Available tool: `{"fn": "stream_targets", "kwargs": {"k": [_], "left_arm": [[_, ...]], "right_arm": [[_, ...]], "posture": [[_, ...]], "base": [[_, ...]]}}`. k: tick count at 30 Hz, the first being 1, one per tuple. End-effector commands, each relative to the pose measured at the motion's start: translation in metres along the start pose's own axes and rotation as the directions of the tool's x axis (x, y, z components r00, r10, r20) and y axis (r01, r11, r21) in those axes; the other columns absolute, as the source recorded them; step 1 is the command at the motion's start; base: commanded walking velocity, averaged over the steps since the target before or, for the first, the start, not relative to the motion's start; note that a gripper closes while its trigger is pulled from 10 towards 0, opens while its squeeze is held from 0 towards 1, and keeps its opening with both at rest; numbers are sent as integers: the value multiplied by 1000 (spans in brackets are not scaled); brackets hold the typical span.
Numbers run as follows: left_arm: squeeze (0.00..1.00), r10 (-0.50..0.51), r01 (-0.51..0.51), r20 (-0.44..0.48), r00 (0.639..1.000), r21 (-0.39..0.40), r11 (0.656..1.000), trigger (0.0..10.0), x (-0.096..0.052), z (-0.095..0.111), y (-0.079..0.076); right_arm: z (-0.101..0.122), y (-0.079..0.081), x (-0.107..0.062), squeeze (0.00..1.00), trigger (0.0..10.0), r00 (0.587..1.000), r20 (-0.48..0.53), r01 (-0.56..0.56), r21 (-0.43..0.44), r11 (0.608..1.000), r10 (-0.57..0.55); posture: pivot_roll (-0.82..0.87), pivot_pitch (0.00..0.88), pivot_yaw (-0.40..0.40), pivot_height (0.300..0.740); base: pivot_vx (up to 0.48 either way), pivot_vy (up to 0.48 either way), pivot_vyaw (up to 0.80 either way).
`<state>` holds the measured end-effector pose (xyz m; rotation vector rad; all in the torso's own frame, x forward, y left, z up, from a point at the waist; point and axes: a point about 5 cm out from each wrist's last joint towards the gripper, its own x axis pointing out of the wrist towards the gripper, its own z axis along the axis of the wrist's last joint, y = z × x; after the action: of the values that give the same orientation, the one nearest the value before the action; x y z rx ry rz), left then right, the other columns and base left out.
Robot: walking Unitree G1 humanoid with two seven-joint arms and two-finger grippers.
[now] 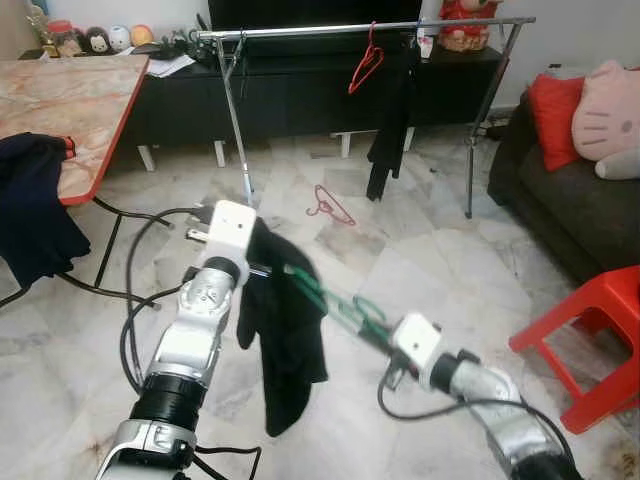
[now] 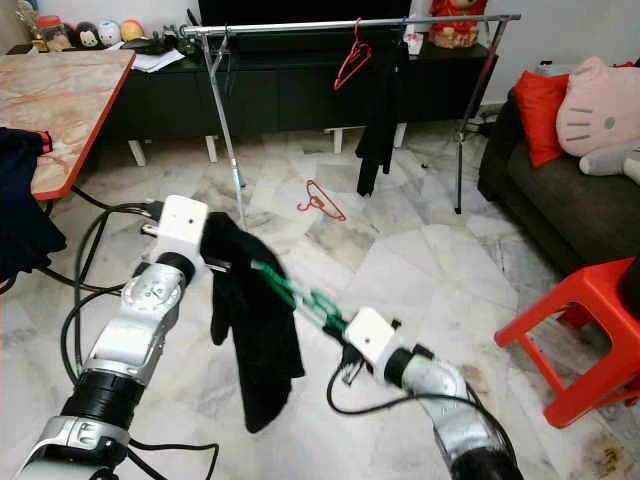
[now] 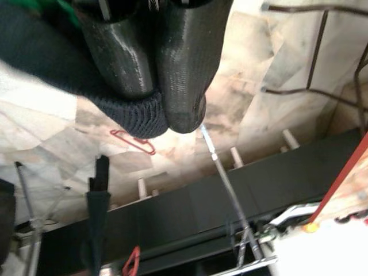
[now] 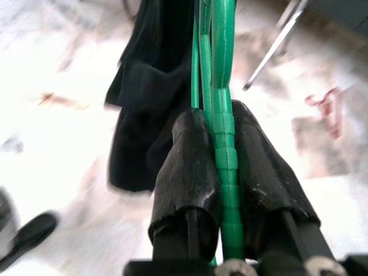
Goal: Hang hanger
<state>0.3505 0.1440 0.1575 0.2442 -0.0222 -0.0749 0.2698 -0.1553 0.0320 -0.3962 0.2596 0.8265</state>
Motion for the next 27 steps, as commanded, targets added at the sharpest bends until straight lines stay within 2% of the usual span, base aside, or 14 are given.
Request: {"fn": "stream_targets", "kwargs": {"k": [1, 4, 10, 14, 16, 20, 22, 23, 24, 25, 27], "left_arm": [[0, 27, -27, 19, 999, -3, 1000, 10000, 3, 6, 3], [0, 58, -58, -1, 998, 2, 998, 10000, 4, 2, 6], [0, 109, -109, -94, 990, 10, 994, 10000, -1, -21, 12], [0, 127, -126, -111, 986, 16, 992, 10000, -4, -28, 17], [0, 136, -135, -119, 984, 16, 991, 10000, -9, -36, 22], [0, 150, -153, -137, 979, -8, 988, 10000, -14, -45, 26], [0, 163, -173, -163, 973, -47, 984, 10000, -23, -57, 32], [0, 163, -173, -163, 973, -47, 984, 10000, -23, -57, 32], [0, 170, -182, -171, 970, -59, 981, 10000, -25, -59, 33], [0, 170, -190, -163, 972, -113, 975, 10000, -28, -60, 34], [0, 162, -183, -143, 976, -147, 972, 10000, -30, -59, 34]], "right_arm": [[2, 3, 0, 0, 0, 999, 3, -45, 1, 999, 45], [-2, 10, -3, 0, 0, 994, -9, -107, 3, 994, 107], [-1, 13, -9, 0, 0, 991, 29, -131, 47, 990, 130], [1, 9, -12, 0, 0, 995, 52, -94, 73, 993, 91], [3, 2, -16, 0, 0, 996, 89, -28, 115, 993, 18], [8, -1, -18, 0, 0, 991, 132, 17, 159, 987, -38], [12, -2, -23, 0, 0, 979, 175, 56, 245, 968, -101], [12, -2, -23, 0, 0, 979, 175, 56, 245, 968, -101], [12, -2, -24, 0, 3922, 978, 179, 61, 250, 966, -108], [10, -4, -26, 0, 10000, 973, 171, 109, 256, 960, -156], [8, -6, -26, 0, 10000, 966, 160, 155, 263, 952, -201]], "posture": [[-64, 0, -55, 740], [-65, 0, -53, 740], [-69, 0, -47, 740], [-68, 0, -45, 740], [-69, 0, -43, 740], [-71, 0, -36, 740], [-71, 0, -35, 740], [-71, 0, -35, 740], [-69, 0, -32, 740], [-72, 0, -30, 740], [-72, 0, -30, 740]], "base": [[0, 0, 0], [0, 0, 0], [0, 0, 0], [0, 0, 0], [0, 0, 0], [0, 0, 0], [0, 0, 0], [0, 0, 0], [0, 0, 0], [0, 0, 0], [0, 0, 0]]}}
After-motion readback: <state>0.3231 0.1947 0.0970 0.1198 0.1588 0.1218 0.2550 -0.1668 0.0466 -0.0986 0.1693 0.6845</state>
